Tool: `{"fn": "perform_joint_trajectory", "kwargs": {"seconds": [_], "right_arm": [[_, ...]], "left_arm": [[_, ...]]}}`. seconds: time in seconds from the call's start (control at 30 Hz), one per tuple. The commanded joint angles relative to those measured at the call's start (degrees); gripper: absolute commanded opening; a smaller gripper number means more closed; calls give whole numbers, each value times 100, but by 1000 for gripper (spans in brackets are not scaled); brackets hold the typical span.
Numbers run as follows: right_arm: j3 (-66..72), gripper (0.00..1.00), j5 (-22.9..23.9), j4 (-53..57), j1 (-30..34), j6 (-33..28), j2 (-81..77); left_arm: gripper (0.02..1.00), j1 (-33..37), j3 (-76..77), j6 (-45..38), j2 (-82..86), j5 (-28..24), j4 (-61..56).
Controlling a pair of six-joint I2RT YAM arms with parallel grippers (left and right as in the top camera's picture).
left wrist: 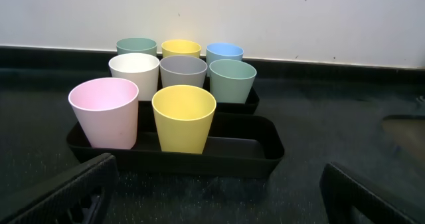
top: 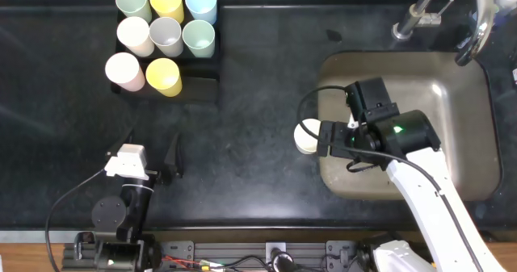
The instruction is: Store Cups
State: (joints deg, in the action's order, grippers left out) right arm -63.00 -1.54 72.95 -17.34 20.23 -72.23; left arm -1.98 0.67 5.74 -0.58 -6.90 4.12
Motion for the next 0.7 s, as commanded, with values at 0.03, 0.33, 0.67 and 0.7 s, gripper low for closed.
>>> {"fn": "perform_joint_trajectory", "kwargs": {"seconds": [0.03, 0.33, 0.67, 0.7], "right_arm": [[-166, 998, -35, -125, -20, -55, -275], [-166, 996, -31, -216, 63, -203, -743], [-160, 996, 155, -455, 267, -616, -1021], [-160, 998, 153, -472, 267, -636, -1043]], "left_arm": [[998, 42, -22, -83, 44, -15, 7], [998, 42, -22, -83, 44, -17, 7], [1000, 42, -22, -83, 42, -15, 7], [1000, 42, -22, -83, 44, -15, 4]]}}
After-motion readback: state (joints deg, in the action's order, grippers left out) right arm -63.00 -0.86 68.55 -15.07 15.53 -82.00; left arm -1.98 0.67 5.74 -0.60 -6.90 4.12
